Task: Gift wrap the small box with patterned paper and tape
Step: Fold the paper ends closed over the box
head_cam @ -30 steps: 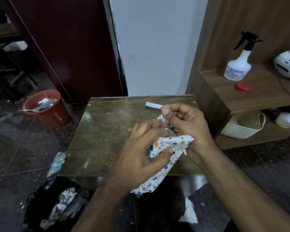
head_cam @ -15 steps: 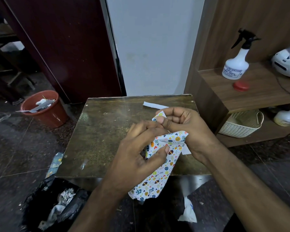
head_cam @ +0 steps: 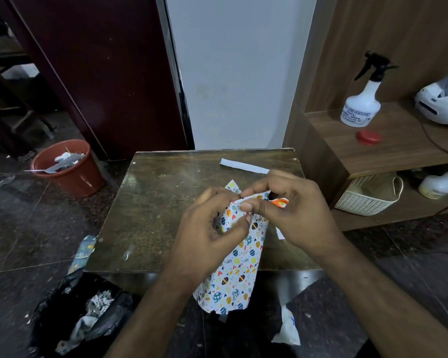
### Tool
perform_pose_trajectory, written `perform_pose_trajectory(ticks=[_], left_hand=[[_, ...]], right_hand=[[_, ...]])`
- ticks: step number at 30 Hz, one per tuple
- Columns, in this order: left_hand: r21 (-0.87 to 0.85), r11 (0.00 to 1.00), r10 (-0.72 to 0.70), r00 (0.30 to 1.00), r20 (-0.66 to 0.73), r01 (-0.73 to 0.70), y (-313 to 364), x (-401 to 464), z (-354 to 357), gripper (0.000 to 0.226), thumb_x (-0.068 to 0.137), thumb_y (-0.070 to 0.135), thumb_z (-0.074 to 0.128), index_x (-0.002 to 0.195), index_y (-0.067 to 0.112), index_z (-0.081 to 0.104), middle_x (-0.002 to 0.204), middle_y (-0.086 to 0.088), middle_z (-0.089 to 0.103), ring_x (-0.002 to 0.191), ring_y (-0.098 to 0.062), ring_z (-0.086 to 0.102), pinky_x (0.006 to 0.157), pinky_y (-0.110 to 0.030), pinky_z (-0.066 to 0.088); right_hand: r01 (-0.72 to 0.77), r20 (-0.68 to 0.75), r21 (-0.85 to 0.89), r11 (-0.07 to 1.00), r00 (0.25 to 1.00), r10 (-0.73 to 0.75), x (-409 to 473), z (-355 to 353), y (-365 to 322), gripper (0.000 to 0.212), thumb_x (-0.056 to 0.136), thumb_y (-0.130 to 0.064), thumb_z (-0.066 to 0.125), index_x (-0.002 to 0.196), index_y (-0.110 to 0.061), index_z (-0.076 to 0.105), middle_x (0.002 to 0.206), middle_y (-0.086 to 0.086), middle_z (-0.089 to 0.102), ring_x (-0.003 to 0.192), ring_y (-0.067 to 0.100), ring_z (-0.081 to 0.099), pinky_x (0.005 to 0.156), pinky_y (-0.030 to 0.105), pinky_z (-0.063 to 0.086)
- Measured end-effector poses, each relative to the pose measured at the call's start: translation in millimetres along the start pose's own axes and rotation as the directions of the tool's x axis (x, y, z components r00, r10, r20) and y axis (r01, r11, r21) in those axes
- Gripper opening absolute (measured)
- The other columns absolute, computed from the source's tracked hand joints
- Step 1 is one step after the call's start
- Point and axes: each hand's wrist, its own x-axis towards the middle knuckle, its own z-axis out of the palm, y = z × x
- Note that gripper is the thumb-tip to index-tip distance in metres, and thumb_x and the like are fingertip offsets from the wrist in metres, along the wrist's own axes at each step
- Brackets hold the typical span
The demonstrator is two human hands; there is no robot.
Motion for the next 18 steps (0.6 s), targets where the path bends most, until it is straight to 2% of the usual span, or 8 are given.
perform_pose_trajectory(ticks=[2, 5, 8, 10, 11, 13, 15, 18], left_hand=[[-0.009, 0.999, -0.045, 0.999, -0.003, 0.045, 1.3, 1.1, 0.2, 0.011, 0.086, 0.025, 0.073, 0.096, 0.03, 0.073, 0.094, 0.005, 0.064, 0.091, -0.021, 0.062, 0.078, -0.047, 0.049], [-0.002, 0.993, -0.118, 0.993, 0.0, 0.118, -0.6, 1.9, -2.2, 0.011, 0.084, 0.031, 0.073, 0.095, 0.034, 0.072, 0.09, 0.005, 0.062, 0.089, -0.019, 0.063, 0.079, -0.048, 0.051], [0.009, 0.987, -0.163, 0.986, -0.035, 0.163, -5.3, 3.5, -4.8, 0.012, 0.083, 0.033, 0.075, 0.094, 0.031, 0.072, 0.092, 0.006, 0.065, 0.089, -0.016, 0.065, 0.079, -0.045, 0.053], [-0.006, 0.981, -0.192, 0.979, -0.069, 0.193, -8.3, 5.4, -6.4, 0.011, 0.085, 0.027, 0.079, 0.095, 0.027, 0.074, 0.093, 0.007, 0.066, 0.089, -0.013, 0.067, 0.08, -0.043, 0.055], [-0.015, 0.978, -0.21, 0.975, -0.078, 0.209, -9.0, 6.0, -7.1, 0.011, 0.087, 0.023, 0.08, 0.097, 0.026, 0.074, 0.095, 0.008, 0.067, 0.09, -0.011, 0.067, 0.081, -0.043, 0.056], [-0.033, 0.971, -0.238, 0.968, -0.083, 0.236, -11.4, 6.7, -8.6, 0.011, 0.09, 0.02, 0.078, 0.099, 0.025, 0.074, 0.097, 0.007, 0.067, 0.092, -0.012, 0.068, 0.082, -0.046, 0.057], [-0.064, 0.968, -0.247, 0.965, -0.087, 0.242, -12.2, 6.8, -9.4, 0.01, 0.091, 0.025, 0.076, 0.101, 0.028, 0.074, 0.098, 0.007, 0.067, 0.093, -0.013, 0.069, 0.082, -0.05, 0.058], [-0.094, 0.967, -0.246, 0.964, -0.106, 0.236, -13.4, 8.9, -10.6, 0.01, 0.091, 0.03, 0.073, 0.1, 0.032, 0.073, 0.1, 0.007, 0.068, 0.094, -0.013, 0.069, 0.083, -0.05, 0.059]], right_hand=[[-0.102, 0.003, 0.087, 0.991, 0.995, 0.102, 2.2, -1.3, 1.6, 0.017, 0.074, -0.035, 0.086, 0.087, -0.024, 0.083, 0.079, -0.003, 0.074, 0.077, 0.021, 0.068, 0.07, 0.038, 0.053], [-0.223, 0.083, 0.175, 0.959, 0.974, 0.212, 7.9, 0.1, 7.8, 0.02, 0.071, -0.036, 0.085, 0.085, -0.022, 0.084, 0.082, -0.001, 0.079, 0.072, 0.012, 0.069, 0.068, 0.028, 0.051], [-0.257, 0.096, 0.219, 0.941, 0.966, 0.242, 15.4, 3.6, 14.5, 0.018, 0.084, -0.031, 0.076, 0.096, -0.02, 0.082, 0.093, -0.003, 0.081, 0.089, 0.01, 0.075, 0.084, 0.031, 0.059], [-0.262, 0.014, 0.211, 0.942, 0.964, 0.265, 22.4, 1.6, 24.9, 0.029, 0.094, -0.036, 0.066, 0.112, -0.017, 0.077, 0.099, -0.003, 0.081, 0.102, 0.013, 0.074, 0.095, 0.031, 0.056], [-0.263, -0.052, 0.135, 0.955, 0.961, 0.271, 25.9, -0.2, 32.5, 0.031, 0.099, -0.039, 0.062, 0.118, -0.019, 0.075, 0.101, -0.005, 0.08, 0.106, 0.011, 0.073, 0.097, 0.033, 0.055], [-0.275, -0.172, -0.151, 0.95, 0.953, 0.249, 31.4, -2.3, 53.8, 0.032, 0.104, -0.043, 0.057, 0.124, -0.023, 0.072, 0.111, -0.01, 0.077, 0.113, 0.01, 0.068, 0.099, 0.041, 0.054], [-0.319, -0.141, -0.435, 0.842, 0.948, 0.286, 33.8, -0.5, 69.5, 0.044, 0.105, -0.05, 0.048, 0.136, -0.023, 0.065, 0.135, -0.005, 0.067, 0.13, 0.021, 0.056, 0.106, 0.048, 0.047], [-0.359, -0.012, -0.633, 0.686, 0.89, 0.455, 34.8, 10.3, 79.0, 0.055, 0.108, -0.054, 0.028, 0.156, -0.03, 0.04, 0.167, -0.007, 0.031, 0.154, 0.023, 0.024, 0.118, 0.053, 0.022]])
